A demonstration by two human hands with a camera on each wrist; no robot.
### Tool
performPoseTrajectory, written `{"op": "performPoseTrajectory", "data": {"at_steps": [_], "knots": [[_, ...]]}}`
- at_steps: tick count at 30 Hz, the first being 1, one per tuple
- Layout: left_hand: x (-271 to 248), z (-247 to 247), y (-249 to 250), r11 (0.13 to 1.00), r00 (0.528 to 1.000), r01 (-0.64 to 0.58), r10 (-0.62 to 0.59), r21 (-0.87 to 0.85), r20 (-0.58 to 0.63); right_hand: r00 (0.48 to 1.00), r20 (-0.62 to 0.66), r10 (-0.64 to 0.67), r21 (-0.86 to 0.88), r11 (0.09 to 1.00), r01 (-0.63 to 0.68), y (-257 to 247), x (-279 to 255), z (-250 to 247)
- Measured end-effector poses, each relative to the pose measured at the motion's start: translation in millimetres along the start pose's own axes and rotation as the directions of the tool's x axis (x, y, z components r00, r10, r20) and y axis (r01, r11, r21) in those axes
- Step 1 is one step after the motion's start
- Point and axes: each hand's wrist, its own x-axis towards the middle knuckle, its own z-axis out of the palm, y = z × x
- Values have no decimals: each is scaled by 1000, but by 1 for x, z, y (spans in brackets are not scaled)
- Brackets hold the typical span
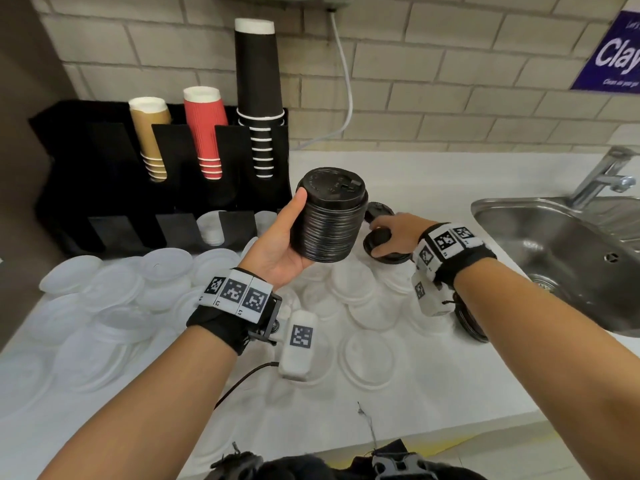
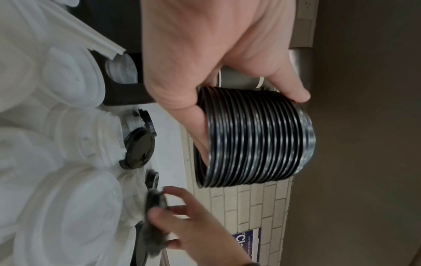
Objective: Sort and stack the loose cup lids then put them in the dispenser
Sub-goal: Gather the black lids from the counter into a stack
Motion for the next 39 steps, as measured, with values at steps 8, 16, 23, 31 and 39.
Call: {"op": "performPoseTrajectory", "data": {"at_steps": [8,16,23,31,39], "knots": [[5,0,-2,999,1000,-4,3,47,8,931,-362,-55,763,557,329,-23,-38,-55],[7,6,-4,995,1000,6,-9,99,25,821,-450,-353,479,680,555,-52,-66,-65],[6,6,-5,997,999,-1,-3,82,49,806,-474,-355,412,719,560,-56,-68,-62],[3,7,-5,993,998,28,-33,115,47,813,-439,-383,325,776,541,-54,-72,-66],[3,9,-4,992,999,33,-35,119,13,826,-405,-393,347,769,536,-59,-82,-64]]}}
